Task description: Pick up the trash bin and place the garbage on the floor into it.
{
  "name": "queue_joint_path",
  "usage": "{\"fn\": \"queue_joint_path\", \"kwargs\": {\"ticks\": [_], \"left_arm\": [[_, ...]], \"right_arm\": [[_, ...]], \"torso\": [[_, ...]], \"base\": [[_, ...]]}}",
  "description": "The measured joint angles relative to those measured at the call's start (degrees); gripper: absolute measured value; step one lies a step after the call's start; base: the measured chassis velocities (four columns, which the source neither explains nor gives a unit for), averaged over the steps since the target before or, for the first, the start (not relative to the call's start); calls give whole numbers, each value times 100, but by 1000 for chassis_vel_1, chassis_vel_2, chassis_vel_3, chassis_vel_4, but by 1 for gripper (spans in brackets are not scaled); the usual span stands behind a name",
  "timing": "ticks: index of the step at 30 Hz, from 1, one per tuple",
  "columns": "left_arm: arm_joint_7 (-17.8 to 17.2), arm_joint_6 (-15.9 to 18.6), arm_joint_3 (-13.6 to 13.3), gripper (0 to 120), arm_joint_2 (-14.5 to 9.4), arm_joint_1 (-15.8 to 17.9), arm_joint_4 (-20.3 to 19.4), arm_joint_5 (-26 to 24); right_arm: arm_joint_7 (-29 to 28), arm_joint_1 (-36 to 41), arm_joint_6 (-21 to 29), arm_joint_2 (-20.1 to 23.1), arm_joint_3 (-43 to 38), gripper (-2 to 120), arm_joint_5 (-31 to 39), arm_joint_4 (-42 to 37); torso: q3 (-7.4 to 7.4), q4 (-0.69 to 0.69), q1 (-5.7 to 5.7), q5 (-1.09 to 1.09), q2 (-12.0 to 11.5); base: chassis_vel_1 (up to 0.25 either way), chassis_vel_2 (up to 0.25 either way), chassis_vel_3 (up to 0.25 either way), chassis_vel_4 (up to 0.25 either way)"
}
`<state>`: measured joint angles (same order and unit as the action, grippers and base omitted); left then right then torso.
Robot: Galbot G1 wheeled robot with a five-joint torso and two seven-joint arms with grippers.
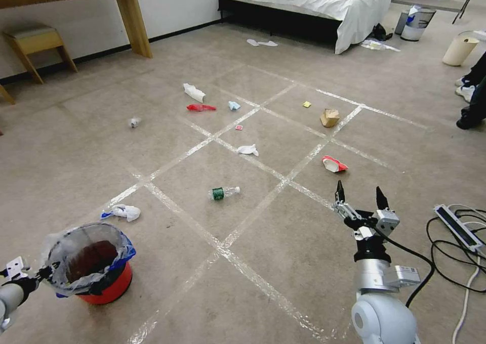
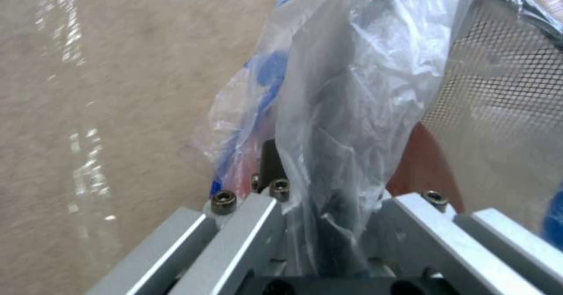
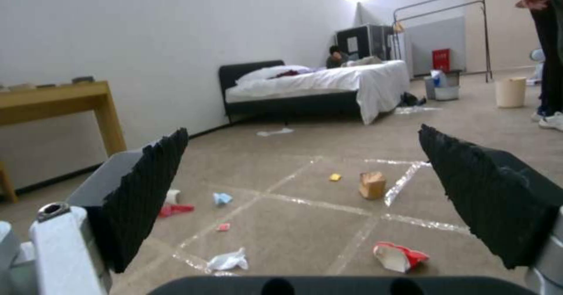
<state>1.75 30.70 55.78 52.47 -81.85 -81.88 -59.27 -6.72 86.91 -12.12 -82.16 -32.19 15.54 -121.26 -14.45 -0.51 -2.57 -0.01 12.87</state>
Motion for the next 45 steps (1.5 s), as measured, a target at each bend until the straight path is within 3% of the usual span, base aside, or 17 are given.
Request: {"fn": "queue_joint_path", "kwargs": {"ticks": [1,2,4,5,6,8,10,11,12,13,16,17,18,22,32,38,45], "left_arm": [[-148,14,165,4,161,-179,-509,-104],[-148,14,165,4,161,-179,-509,-104],[-485,59,230,4,440,-277,-1226,-171],[-485,59,230,4,440,-277,-1226,-171],[-655,97,252,4,603,-329,-1624,-203],[-735,107,273,4,683,-358,-1803,-202],[-1032,109,335,4,1105,-589,-2688,-64],[-1032,109,335,4,1105,-589,-2688,-64],[-1147,56,314,4,1328,-743,-3081,76],[-1147,56,314,4,1328,-743,-3081,76],[-1277,-34,181,4,1795,-1021,-3804,323],[-1277,-34,181,4,1795,-1021,-3804,323],[-1318,-53,71,4,1986,-1134,-4102,396],[-1326,-179,-189,4,2266,-1376,-4566,652],[-1243,-973,-586,4,2800,-1367,-4625,1071],[-1309,-984,-685,4,2932,-1370,-4628,1326],[-1460,-753,-735,4,2951,-1463,-4661,1382]], "right_arm": [[-4,-18,21,64,-3,100,77,-53],[-4,-18,21,64,-3,100,77,-53],[-32,24,23,111,-89,100,178,-201],[-32,24,23,111,-89,100,178,-201],[-55,41,24,126,-118,100,237,-256],[-62,35,26,135,-119,100,260,-270],[-84,-50,56,184,-86,100,359,-302],[-84,-50,56,184,-86,100,359,-302],[-108,-93,86,212,-58,100,422,-318],[-108,-93,86,212,-58,100,422,-318],[-178,-173,115,283,-19,100,550,-332],[-178,-173,115,283,-19,100,550,-332],[-192,-185,116,316,3,100,584,-333],[-204,-195,115,368,38,100,643,-339],[-201,-179,67,409,95,100,685,-356],[-183,-128,47,392,140,100,655,-393],[-182,-74,-33,379,164,100,607,-441]], "torso": [[1,-2,0,3,0],[1,-2,0,3,0],[1,-1,0,1,0],[1,-1,0,1,0],[1,-6,0,0,0],[1,-6,0,0,0],[1,-3,0,4,0],[1,-3,0,4,0],[1,0,0,3,1],[1,0,0,3,1],[1,0,0,3,0],[1,0,0,3,0],[1,-2,0,2,0],[1,-3,0,2,1],[0,-2,0,1,0],[0,-3,0,1,0],[0,-1,1,1,0]], "base": [[0,0,0,0],[0,0,0,0],[0,0,0,0],[0,0,0,0],[0,0,0,0],[0,0,0,0],[0,0,0,0],[0,0,0,0],[0,0,0,0],[0,0,0,0],[0,0,0,0],[0,0,0,0],[0,0,0,0],[0,0,0,0],[0,0,0,0],[0,0,0,0],[0,0,0,0]]}}
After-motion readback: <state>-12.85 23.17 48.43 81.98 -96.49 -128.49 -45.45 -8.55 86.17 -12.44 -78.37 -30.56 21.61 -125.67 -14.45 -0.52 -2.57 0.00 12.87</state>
